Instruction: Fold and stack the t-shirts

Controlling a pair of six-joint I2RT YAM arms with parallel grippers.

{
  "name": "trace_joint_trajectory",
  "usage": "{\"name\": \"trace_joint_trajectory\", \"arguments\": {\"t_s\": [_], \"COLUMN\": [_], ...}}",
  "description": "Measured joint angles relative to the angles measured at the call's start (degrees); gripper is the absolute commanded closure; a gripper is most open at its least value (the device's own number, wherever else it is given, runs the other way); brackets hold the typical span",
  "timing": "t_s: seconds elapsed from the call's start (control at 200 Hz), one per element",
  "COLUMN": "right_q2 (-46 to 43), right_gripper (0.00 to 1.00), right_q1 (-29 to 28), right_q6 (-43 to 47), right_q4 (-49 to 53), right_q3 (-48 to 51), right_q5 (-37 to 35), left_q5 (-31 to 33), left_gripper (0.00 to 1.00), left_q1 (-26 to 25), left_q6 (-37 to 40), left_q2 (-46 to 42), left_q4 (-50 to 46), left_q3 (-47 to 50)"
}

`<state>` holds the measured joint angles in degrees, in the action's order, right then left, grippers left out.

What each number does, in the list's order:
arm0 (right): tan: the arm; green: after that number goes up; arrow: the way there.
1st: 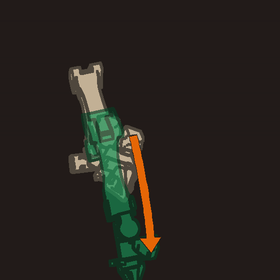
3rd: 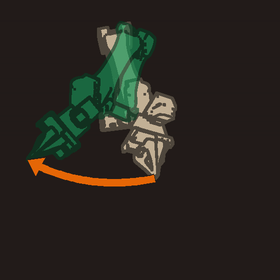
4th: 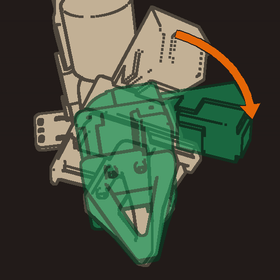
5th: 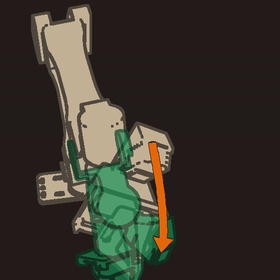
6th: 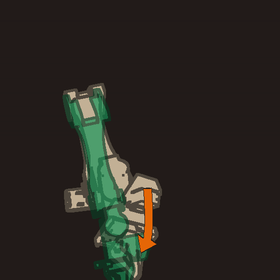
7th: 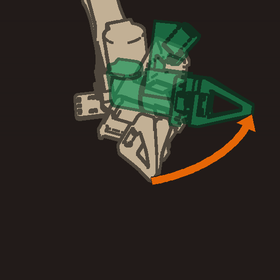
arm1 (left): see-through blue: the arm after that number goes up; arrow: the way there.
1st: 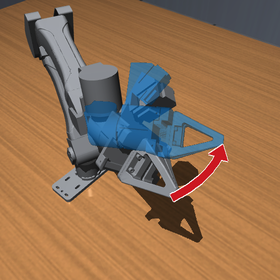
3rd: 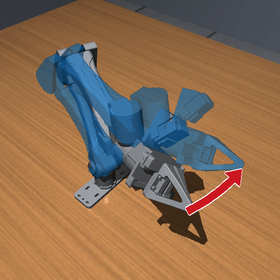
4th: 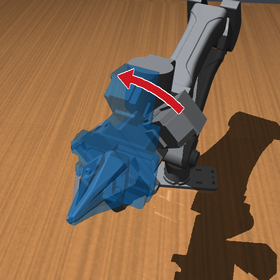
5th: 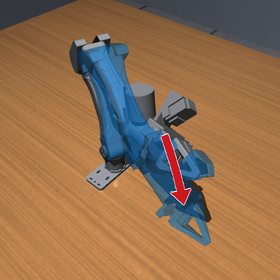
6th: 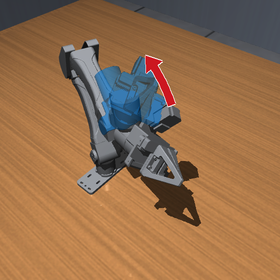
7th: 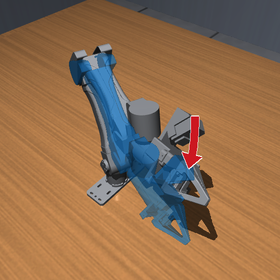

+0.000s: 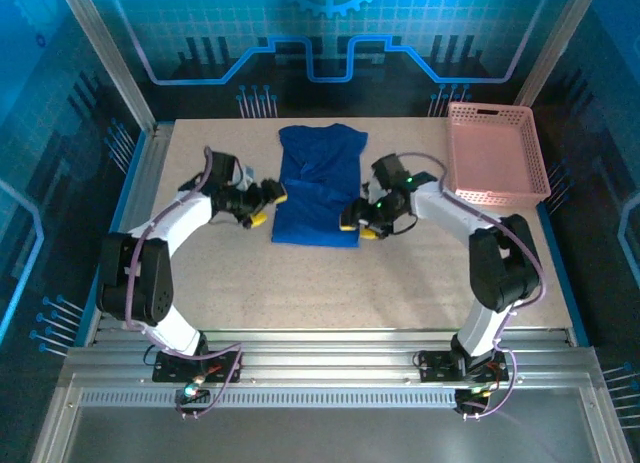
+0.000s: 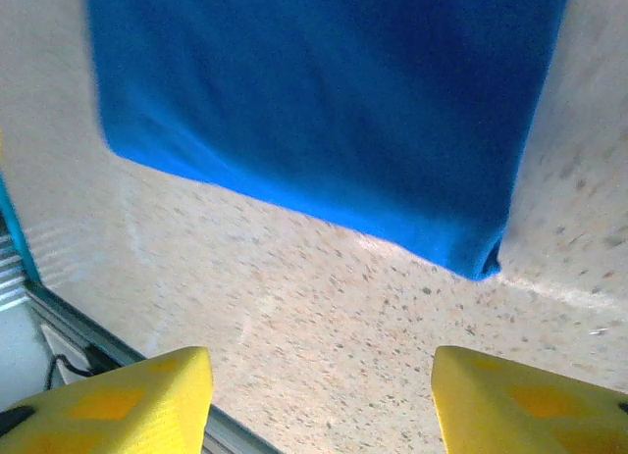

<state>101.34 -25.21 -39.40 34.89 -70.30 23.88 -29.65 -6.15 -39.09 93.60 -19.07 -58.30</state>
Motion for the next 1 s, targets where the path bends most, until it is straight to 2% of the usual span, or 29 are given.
{"name": "trace_joint_trajectory", "arguments": {"t_s": [0.095,0.215,0.295,0.43,0.48,0.55,0.585,0.675,0.755,1.0], "right_q2": [4.39,8.02,10.01,13.4,13.97,14.05,14.05,13.57,10.86,-7.41], "right_gripper": [0.39,0.4,0.47,0.77,0.85,0.94,0.97,1.0,1.0,0.99], "right_q1": [-0.98,-0.98,-0.98,-0.96,-0.92,-0.9,-0.87,-1.01,-1.51,-8.44], "right_q6": [-1.68,-3.26,-3.82,-4.59,-5.38,-5.6,-5.7,-5.55,-5.62,-8.46], "right_q4": [-1.46,-2.91,-2.86,-2.95,-3.04,-2.84,-2.64,-1.64,-1.14,1.11], "right_q3": [0.98,-0.04,-2.4,-7.06,-7.72,-7.8,-7.82,-7.54,-4.94,8.66], "right_q5": [-0.5,-2.16,-3.52,-5.95,-6.54,-6.99,-7.04,-7.41,-7.37,-6.97], "left_q5": [-1.33,-3.45,-4.31,-5.16,-5.22,-5.33,-5.29,-4.46,-3.19,-1.03], "left_gripper": [0.19,0.23,0.29,0.53,0.67,0.92,1.0,1.0,1.0,1.0], "left_q1": [0.0,0.7,0.98,0.68,0.26,-1.68,-2.6,-3.89,-3.69,-6.47], "left_q6": [-2.25,-5.38,-7.61,-9.4,-8.94,-8.39,-7.65,-5.35,-3.8,-3.45], "left_q2": [3.96,7.56,9.66,12.96,14.12,15.82,15.85,13.9,8.41,-13.66], "left_q4": [3.17,8.63,11.41,11.5,11.74,13.64,13.31,11.19,8.17,1.77], "left_q3": [5.31,5.92,4.85,2.16,1.16,0.26,0.37,1.4,4.31,16.35]}}
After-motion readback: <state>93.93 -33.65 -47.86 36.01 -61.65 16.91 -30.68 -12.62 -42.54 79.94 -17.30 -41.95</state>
